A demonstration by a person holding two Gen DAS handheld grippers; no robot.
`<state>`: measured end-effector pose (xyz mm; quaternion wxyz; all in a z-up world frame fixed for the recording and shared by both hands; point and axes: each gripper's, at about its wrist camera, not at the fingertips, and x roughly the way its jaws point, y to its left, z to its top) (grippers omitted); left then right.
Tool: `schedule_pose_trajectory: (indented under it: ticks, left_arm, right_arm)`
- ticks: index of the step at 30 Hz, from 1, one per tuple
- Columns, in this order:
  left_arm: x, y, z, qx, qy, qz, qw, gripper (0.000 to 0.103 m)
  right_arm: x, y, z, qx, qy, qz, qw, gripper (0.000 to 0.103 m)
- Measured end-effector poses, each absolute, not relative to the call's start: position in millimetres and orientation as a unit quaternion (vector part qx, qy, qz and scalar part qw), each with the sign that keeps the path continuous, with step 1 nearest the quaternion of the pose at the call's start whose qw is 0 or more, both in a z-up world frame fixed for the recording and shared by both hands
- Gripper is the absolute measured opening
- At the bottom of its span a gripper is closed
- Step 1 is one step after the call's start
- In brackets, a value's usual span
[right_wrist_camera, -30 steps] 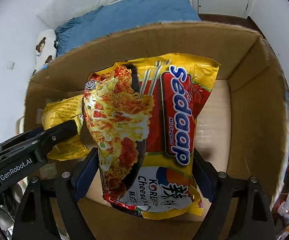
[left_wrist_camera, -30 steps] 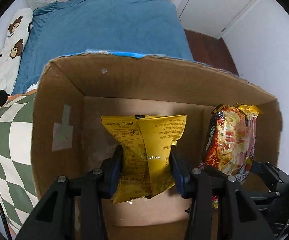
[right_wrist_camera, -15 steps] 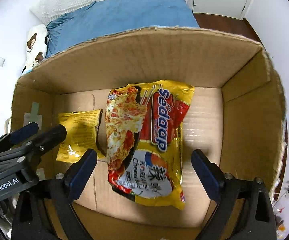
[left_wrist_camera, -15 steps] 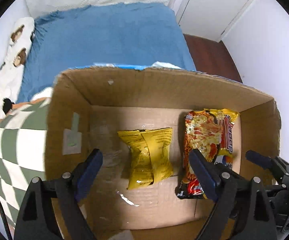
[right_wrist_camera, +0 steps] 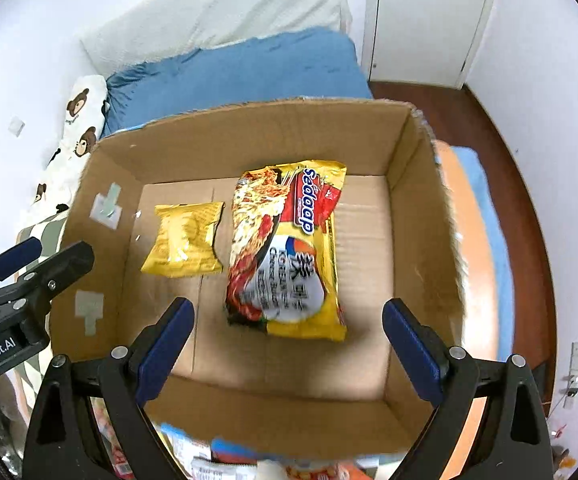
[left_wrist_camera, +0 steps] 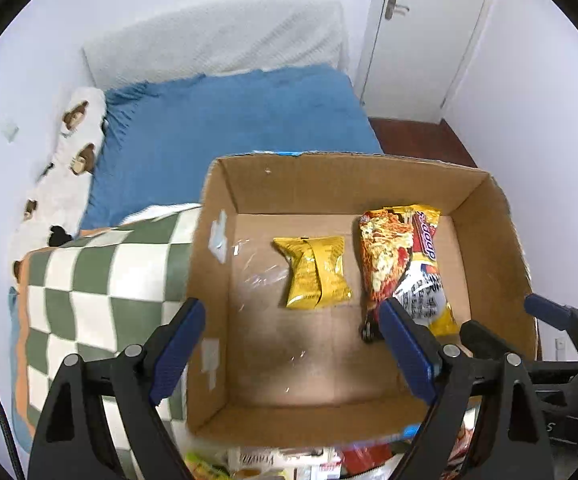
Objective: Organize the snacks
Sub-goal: 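Withdraw both tools from the box back toward the snacks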
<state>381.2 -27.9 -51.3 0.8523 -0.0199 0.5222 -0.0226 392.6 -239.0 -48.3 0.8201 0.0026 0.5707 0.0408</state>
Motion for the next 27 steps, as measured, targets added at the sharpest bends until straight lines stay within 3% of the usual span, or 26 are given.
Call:
schedule_pose_trajectory:
  ticks: [18, 27]
  left_arm:
    - [279.0, -31.8, 23.7, -0.039, 0.458, -0.036, 0.887, 0.088]
    - [243.8, -17.9, 3.8, -0.044, 0.475, -0.020, 0.878, 0.088]
  right_arm:
    - [272.4, -244.0, 50.4, 0.005, 0.496, 0.046, 0.867, 0.097]
    - [234.5, -264.1, 39.8, 0.039, 0.524, 0.049, 0.849, 0.097]
